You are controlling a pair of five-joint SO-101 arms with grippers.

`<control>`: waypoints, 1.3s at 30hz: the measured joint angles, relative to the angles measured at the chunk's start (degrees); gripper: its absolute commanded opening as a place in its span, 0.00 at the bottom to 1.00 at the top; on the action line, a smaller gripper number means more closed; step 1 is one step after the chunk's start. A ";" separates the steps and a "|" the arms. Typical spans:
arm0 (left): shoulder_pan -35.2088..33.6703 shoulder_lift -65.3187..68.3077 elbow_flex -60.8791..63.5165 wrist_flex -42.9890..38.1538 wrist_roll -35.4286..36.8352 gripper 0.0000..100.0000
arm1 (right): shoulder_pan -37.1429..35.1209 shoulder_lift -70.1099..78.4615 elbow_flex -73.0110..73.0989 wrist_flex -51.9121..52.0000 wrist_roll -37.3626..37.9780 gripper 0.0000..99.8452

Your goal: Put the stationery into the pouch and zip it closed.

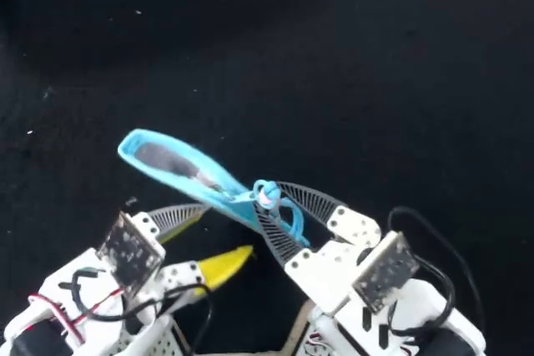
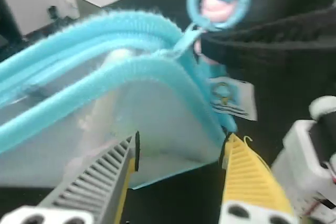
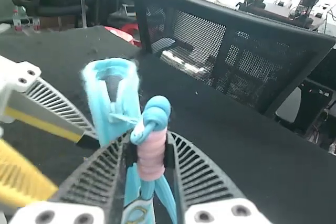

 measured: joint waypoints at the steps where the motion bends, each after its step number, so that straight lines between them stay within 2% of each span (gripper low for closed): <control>1: 1.23 0.00 -0.53 0.44 0.00 0.27 | 0.00 -0.97 1.58 -0.70 0.00 0.01; 8: 3.69 2.99 -1.76 0.70 0.09 0.27 | -0.09 -2.11 9.67 -5.98 0.26 0.01; 12: 3.69 7.65 -1.76 -1.05 3.25 0.27 | -0.18 -2.20 12.57 -8.97 1.67 0.01; 16: 0.18 10.73 -1.85 -5.10 5.01 0.27 | 0.18 -2.20 13.19 -9.23 1.93 0.01; 23: -8.70 11.78 -1.93 -6.68 5.19 0.27 | 0.53 -2.20 7.91 -1.14 2.64 0.01; 32: -9.23 11.78 -1.93 -7.12 5.45 0.27 | 0.18 -2.20 2.64 2.55 13.63 0.01; 39: -9.23 11.78 -1.93 -7.12 5.45 0.27 | -6.07 -2.20 -4.22 11.08 15.21 0.01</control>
